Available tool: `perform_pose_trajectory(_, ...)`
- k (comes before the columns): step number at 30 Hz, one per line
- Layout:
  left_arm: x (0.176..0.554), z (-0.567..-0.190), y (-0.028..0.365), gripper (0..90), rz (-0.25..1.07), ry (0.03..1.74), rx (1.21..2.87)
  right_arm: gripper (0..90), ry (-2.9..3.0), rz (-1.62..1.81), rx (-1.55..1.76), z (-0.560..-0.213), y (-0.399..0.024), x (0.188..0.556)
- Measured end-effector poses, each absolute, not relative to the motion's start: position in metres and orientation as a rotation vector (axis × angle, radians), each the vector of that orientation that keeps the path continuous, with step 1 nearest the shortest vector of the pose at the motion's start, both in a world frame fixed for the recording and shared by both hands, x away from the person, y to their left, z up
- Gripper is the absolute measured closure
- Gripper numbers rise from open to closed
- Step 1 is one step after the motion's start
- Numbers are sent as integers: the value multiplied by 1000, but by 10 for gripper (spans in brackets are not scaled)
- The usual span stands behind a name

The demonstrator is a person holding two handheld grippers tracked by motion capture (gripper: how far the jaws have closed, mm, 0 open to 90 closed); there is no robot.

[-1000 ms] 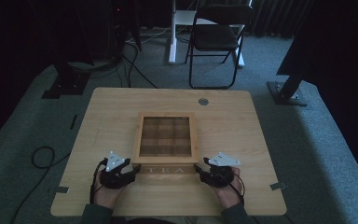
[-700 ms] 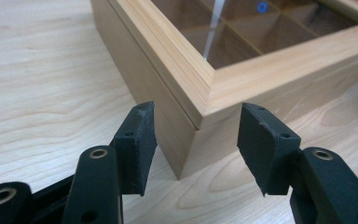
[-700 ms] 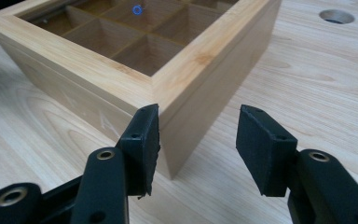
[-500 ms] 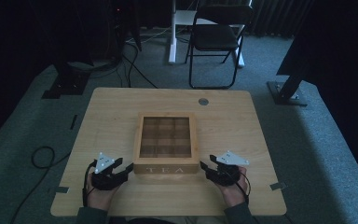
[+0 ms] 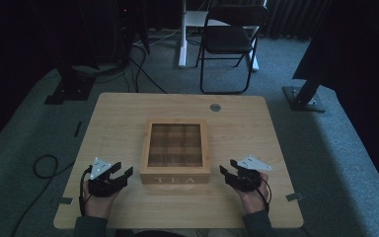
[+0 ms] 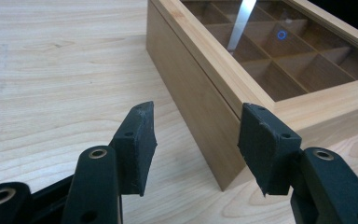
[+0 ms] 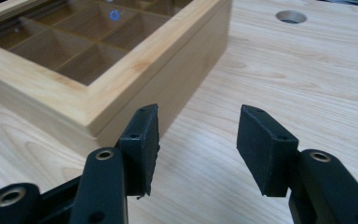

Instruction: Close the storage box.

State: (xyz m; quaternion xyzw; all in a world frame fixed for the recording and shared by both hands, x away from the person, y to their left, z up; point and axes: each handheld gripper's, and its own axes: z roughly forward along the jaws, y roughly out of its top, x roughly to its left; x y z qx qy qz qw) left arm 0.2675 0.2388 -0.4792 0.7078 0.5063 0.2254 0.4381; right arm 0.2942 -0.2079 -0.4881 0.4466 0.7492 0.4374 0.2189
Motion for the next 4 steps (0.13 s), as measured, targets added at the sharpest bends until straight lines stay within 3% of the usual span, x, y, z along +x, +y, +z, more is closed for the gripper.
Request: perform_pose_trajectory(4,268,-478,241,466,566,1262,1756,481,2066,1184,1250,-490,-214,301)
